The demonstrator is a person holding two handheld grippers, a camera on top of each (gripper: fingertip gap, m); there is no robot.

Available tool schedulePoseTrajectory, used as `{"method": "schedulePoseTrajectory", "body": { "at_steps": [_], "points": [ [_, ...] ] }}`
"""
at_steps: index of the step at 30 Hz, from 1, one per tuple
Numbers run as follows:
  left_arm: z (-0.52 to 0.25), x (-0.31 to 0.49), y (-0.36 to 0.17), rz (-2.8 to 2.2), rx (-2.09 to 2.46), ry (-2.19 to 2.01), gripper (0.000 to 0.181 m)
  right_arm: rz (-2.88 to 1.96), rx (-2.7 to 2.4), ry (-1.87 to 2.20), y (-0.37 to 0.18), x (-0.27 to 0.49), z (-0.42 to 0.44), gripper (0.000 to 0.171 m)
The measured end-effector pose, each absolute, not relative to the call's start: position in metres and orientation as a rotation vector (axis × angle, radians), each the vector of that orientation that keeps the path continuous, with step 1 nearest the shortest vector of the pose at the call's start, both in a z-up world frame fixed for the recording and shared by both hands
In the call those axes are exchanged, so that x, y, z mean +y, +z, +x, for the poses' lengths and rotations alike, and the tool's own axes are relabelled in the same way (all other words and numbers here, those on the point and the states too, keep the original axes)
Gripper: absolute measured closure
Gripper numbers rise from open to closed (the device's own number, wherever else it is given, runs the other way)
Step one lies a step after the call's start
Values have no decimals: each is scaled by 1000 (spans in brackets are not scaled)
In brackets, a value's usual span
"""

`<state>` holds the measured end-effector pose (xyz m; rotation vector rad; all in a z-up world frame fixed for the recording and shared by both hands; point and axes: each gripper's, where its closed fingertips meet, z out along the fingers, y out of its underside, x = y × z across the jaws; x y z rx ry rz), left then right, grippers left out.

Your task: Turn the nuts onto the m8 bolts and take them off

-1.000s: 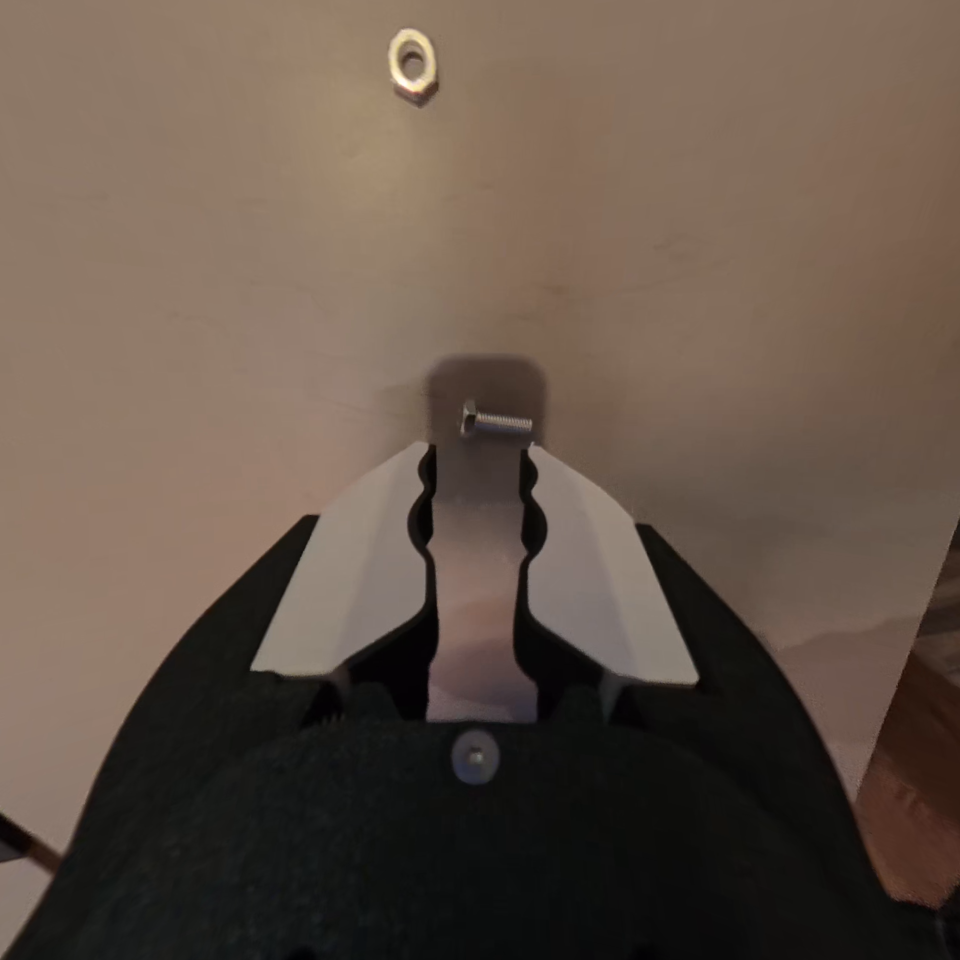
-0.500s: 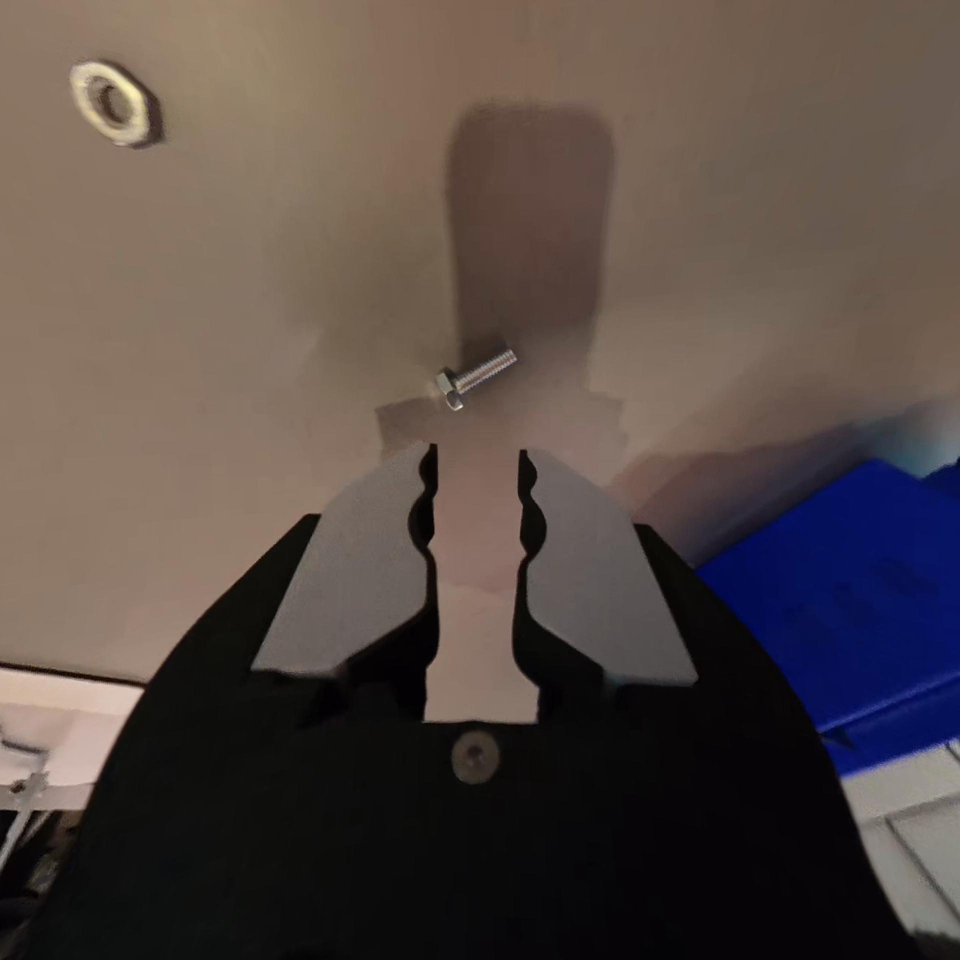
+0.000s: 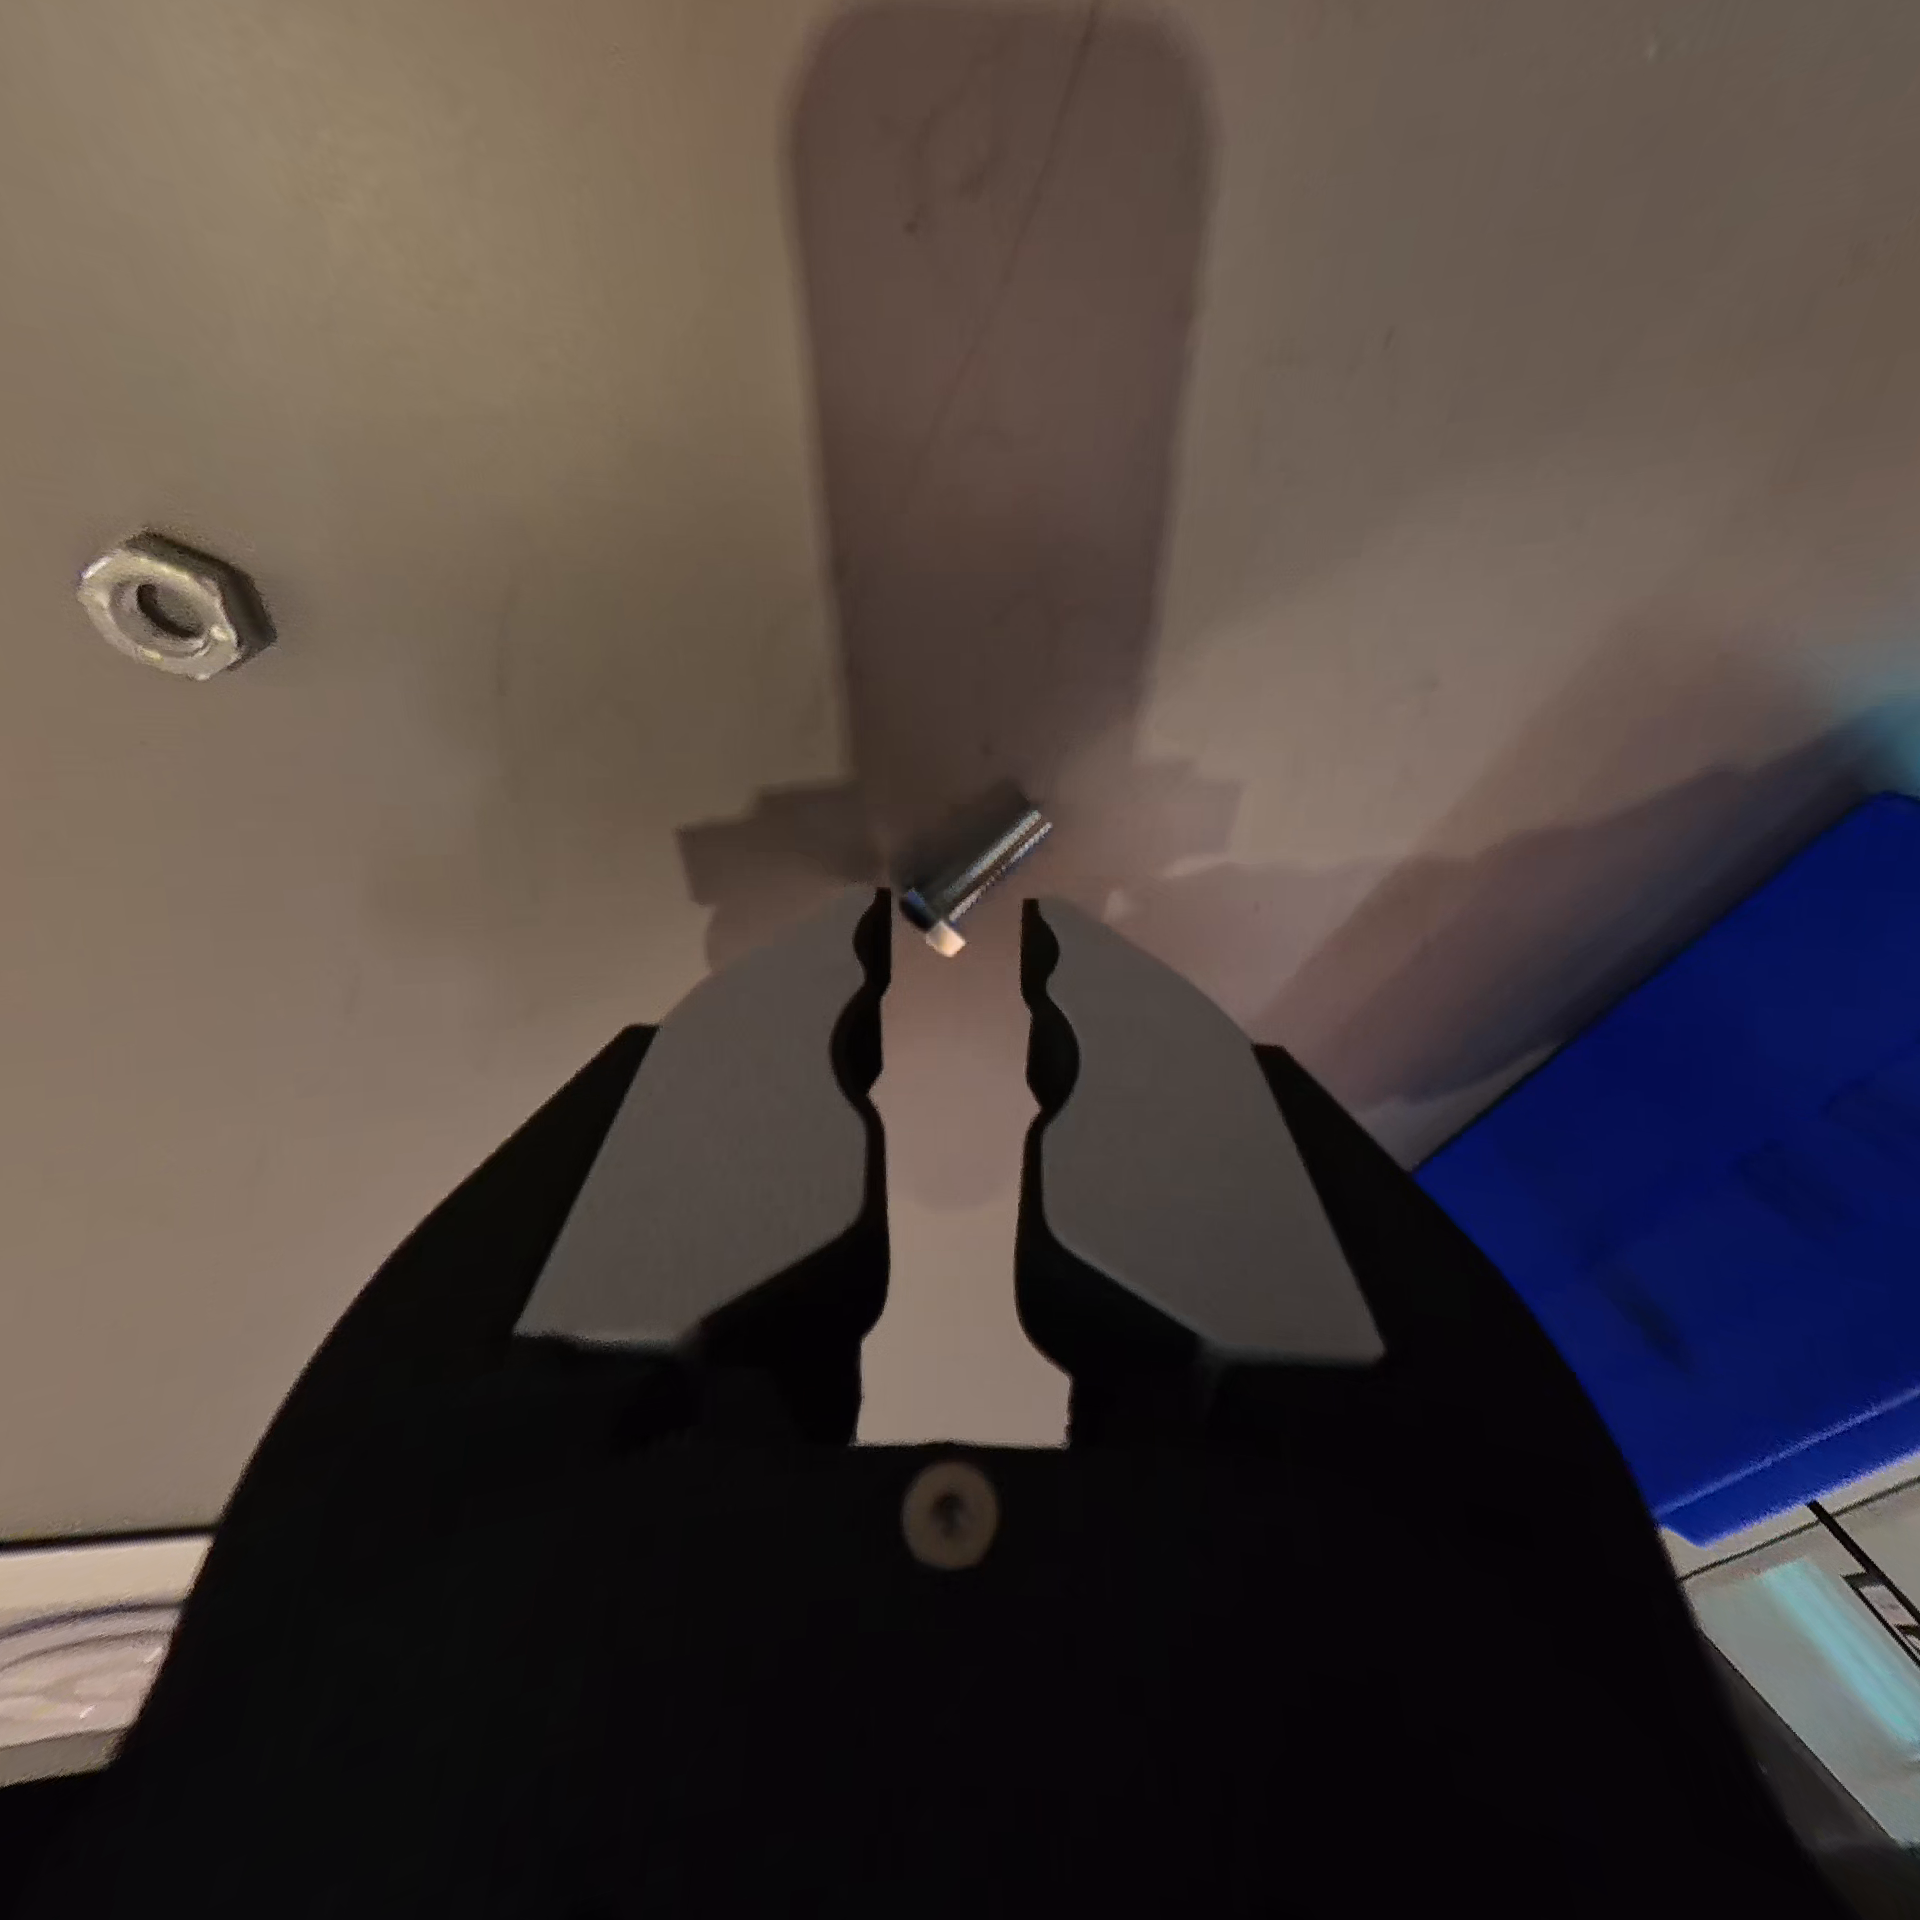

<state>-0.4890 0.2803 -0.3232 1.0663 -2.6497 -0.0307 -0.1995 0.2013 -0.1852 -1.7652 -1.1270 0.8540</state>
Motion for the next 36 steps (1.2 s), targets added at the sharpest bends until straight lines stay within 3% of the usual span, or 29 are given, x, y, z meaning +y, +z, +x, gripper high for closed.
{"method": "schedulePoseTrajectory", "body": {
  "at_steps": [9,16,26,36],
  "points": [
    [-494,277,-328,1222,-2565,29,165,-1756,-1132,861,-185,201,-202,113],
    [-496,283,-326,1744,-2416,99,167,-1743,-1122,876,-185,199,-198,113],
    [-501,289,-326,2738,-1533,255,168,-1713,-1127,913,-186,197,-198,114],
    [-494,287,-326,2868,-1373,339,165,-1689,-1116,930,-184,194,-191,113]
  ]
}}
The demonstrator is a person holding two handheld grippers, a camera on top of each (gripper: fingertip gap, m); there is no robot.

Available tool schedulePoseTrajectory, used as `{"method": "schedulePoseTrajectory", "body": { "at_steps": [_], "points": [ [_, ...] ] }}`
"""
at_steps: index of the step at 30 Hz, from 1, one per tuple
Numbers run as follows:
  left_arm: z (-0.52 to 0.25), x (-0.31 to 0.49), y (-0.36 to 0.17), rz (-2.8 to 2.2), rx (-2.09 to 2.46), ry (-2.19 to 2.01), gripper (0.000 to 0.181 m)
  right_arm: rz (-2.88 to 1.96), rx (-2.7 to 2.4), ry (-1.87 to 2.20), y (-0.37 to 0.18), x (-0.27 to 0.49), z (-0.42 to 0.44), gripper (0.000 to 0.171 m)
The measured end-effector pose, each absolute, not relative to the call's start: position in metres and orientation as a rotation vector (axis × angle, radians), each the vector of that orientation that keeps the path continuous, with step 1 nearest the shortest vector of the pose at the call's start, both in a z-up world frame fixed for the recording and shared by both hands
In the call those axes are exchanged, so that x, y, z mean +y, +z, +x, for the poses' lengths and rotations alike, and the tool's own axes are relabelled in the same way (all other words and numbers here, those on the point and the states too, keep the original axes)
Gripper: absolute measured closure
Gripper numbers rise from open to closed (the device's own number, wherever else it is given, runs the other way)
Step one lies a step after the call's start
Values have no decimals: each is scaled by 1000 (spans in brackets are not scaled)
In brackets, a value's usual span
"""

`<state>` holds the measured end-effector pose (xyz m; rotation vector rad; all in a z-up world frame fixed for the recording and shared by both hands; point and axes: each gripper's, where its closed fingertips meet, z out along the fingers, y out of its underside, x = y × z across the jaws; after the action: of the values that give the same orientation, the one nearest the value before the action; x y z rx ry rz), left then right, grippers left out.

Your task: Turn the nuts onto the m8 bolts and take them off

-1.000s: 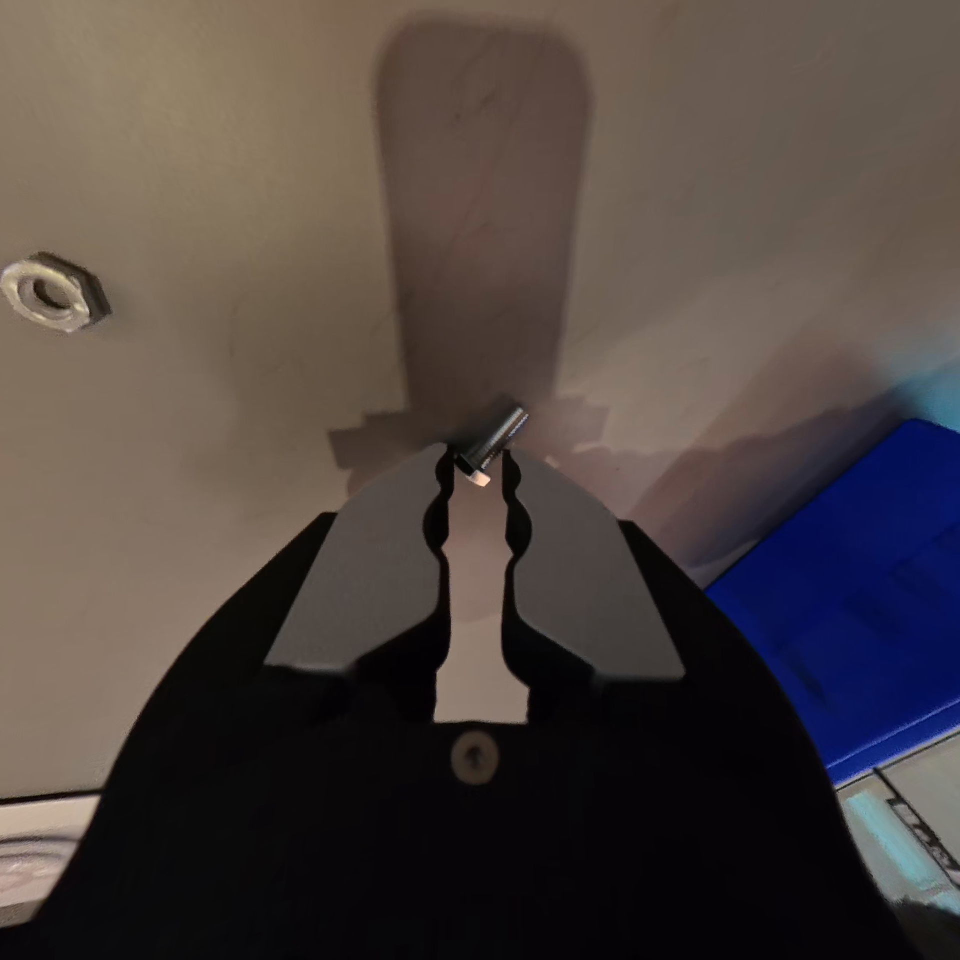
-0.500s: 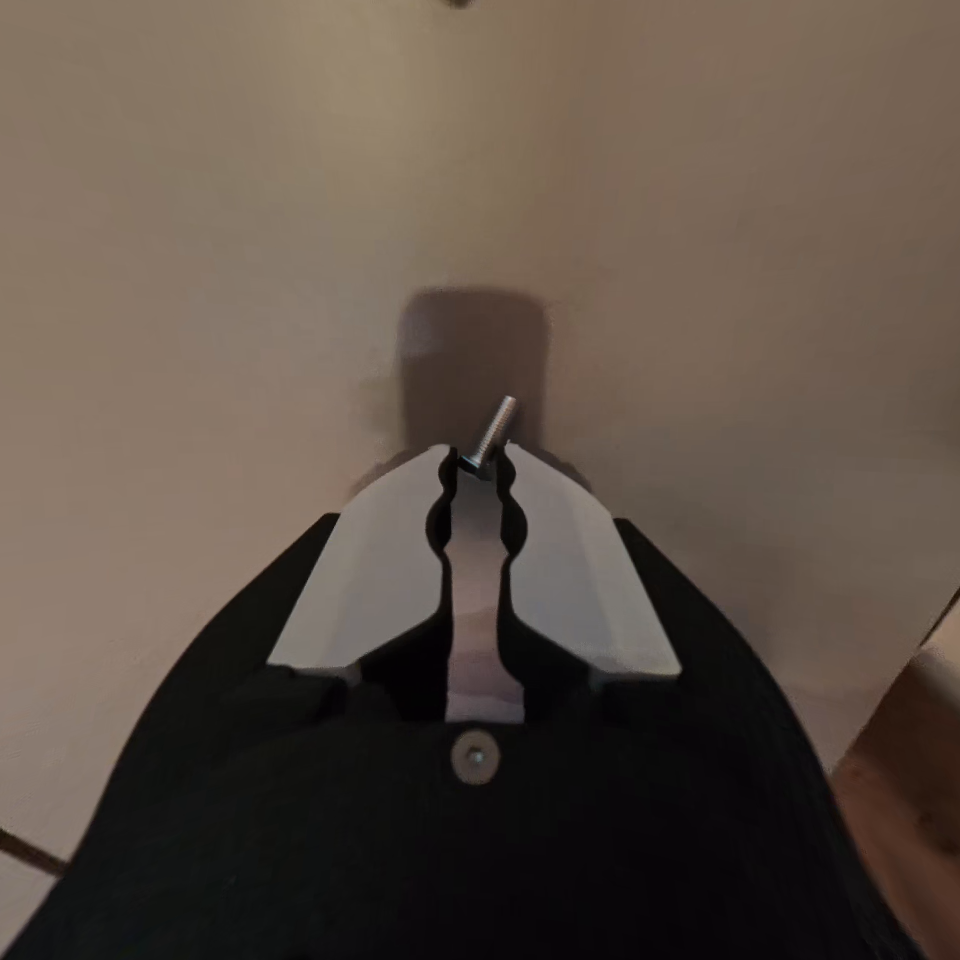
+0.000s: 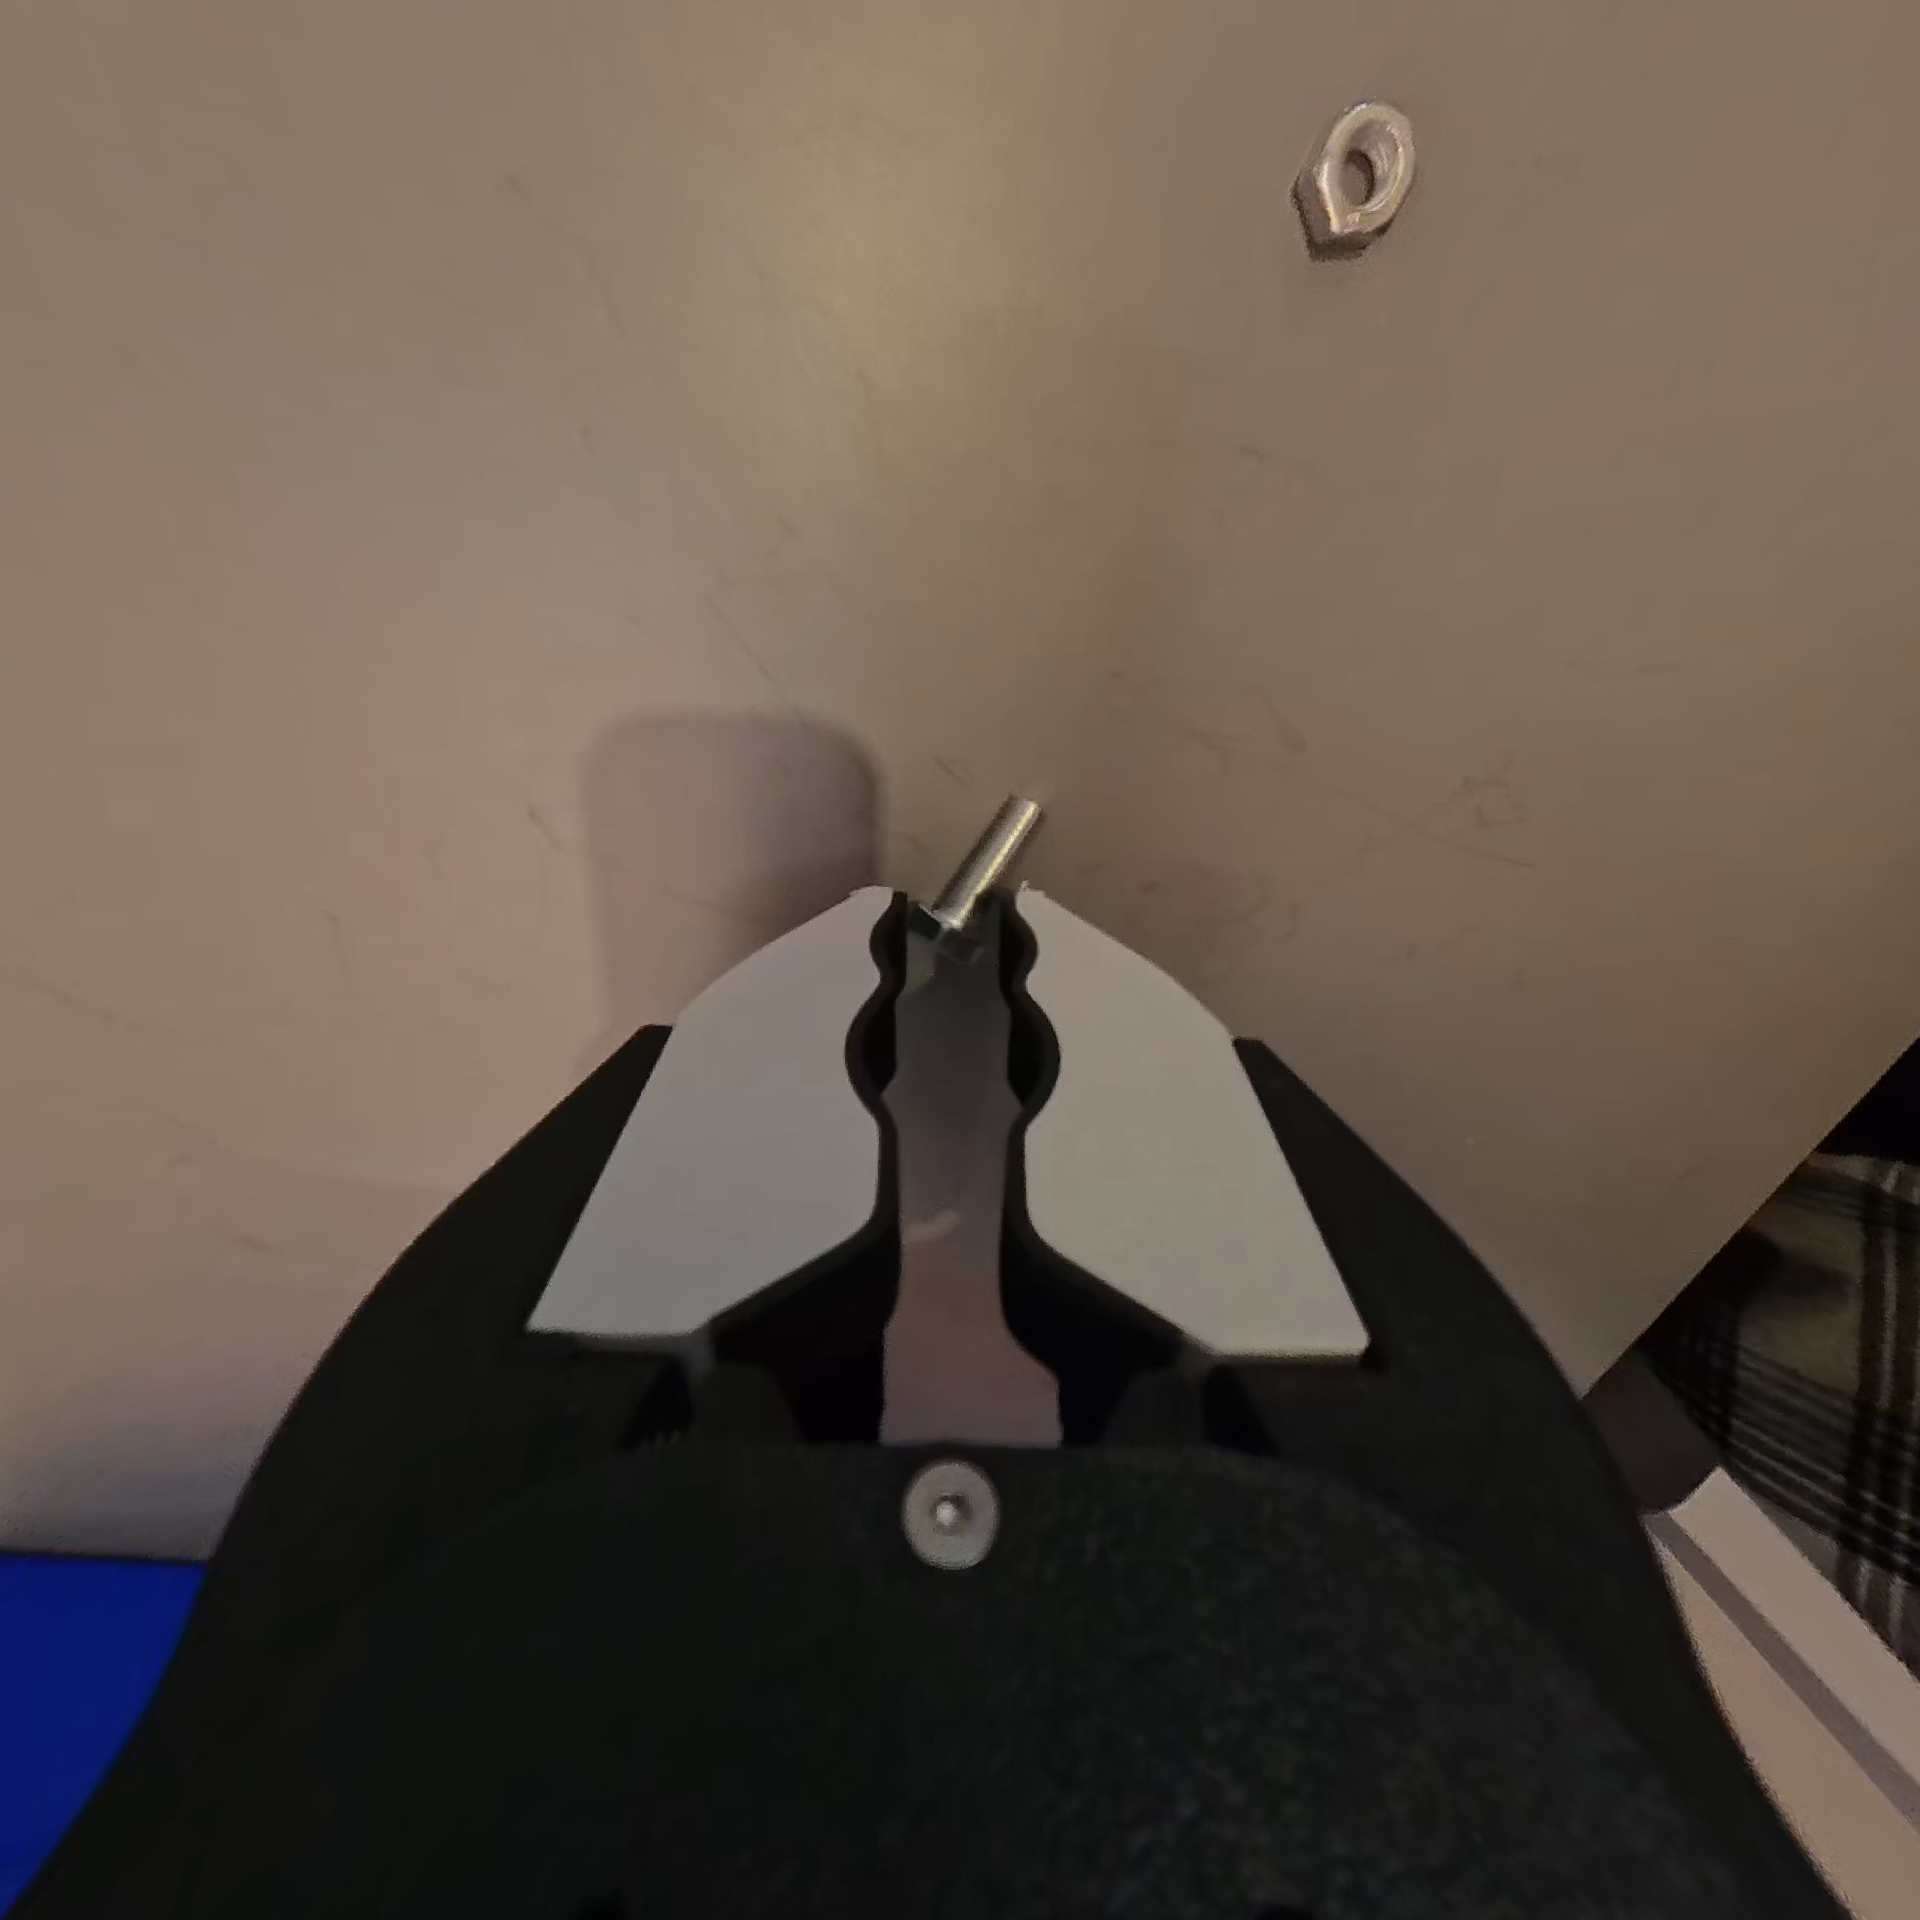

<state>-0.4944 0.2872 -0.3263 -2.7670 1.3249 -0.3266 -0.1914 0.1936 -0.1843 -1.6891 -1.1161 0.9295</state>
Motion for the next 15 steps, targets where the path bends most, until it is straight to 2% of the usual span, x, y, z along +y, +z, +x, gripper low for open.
{"method": "schedulePoseTrajectory", "body": {
  "at_steps": [2,8,15],
  "points": [
    [-493,287,-324,-2729,1332,-345,159,-1684,-1112,932,-184,193,-189,113],
    [-488,283,-307,-2418,1523,-368,125,-1665,-1107,951,-185,194,-187,113],
    [-498,276,-314,-2250,1738,-322,128,-1639,-1133,976,-185,192,-191,113]
  ]
}}
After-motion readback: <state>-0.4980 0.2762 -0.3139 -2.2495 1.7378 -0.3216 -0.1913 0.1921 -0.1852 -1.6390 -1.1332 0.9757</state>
